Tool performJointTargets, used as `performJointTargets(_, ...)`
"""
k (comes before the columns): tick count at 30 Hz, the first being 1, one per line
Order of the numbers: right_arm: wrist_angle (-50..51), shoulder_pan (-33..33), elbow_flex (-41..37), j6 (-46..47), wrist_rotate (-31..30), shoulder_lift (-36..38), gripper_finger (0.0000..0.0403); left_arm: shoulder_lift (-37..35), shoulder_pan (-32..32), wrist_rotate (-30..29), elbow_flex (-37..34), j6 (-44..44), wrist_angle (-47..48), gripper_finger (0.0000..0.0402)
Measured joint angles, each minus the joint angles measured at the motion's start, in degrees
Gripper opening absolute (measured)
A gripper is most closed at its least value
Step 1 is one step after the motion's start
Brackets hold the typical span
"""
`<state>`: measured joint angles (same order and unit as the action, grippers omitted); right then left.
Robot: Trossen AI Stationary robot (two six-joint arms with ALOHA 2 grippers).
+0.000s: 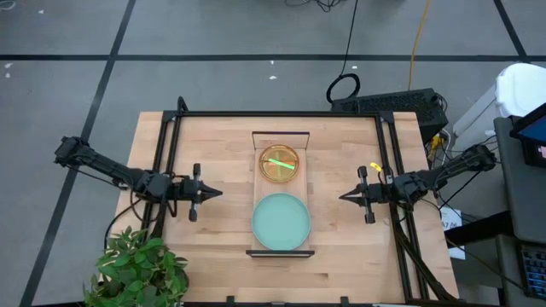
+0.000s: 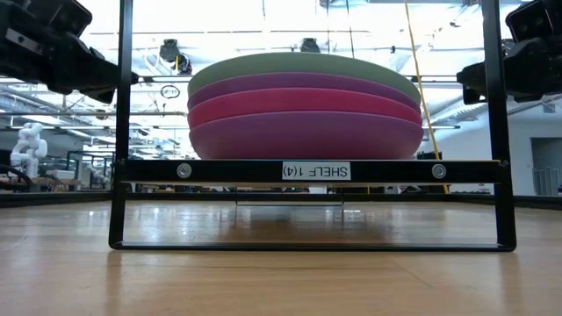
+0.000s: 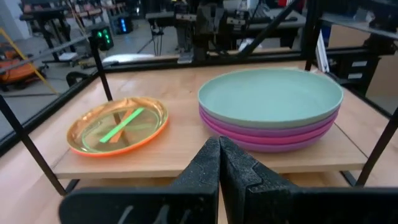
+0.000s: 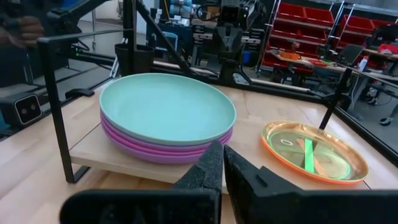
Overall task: Place and stack plates onto a shelf
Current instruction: Return to Home Position
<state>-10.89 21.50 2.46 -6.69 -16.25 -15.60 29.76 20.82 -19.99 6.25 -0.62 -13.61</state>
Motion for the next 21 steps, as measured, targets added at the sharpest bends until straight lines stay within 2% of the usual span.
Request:
performJointTargets(5,0.08,0.00,0.00,0.27,0.02,0.34,0.0000,-1.64,0.00,0.49,-5.14,-0.79,-7.12,0.0001)
performJointTargets(14,1.84,0.00,-0.02,1.01,-0.02,0.70,0.0000,-2.59,0.00,0.62,-5.69,-1.85,-6.46,0.0001)
performJointTargets(21,4.99,-0.02,-0.07,0.12,-0.07,6.53,0.0000,-5.46,0.00,0.51,-5.69,-2.15,-5.45,0.0001)
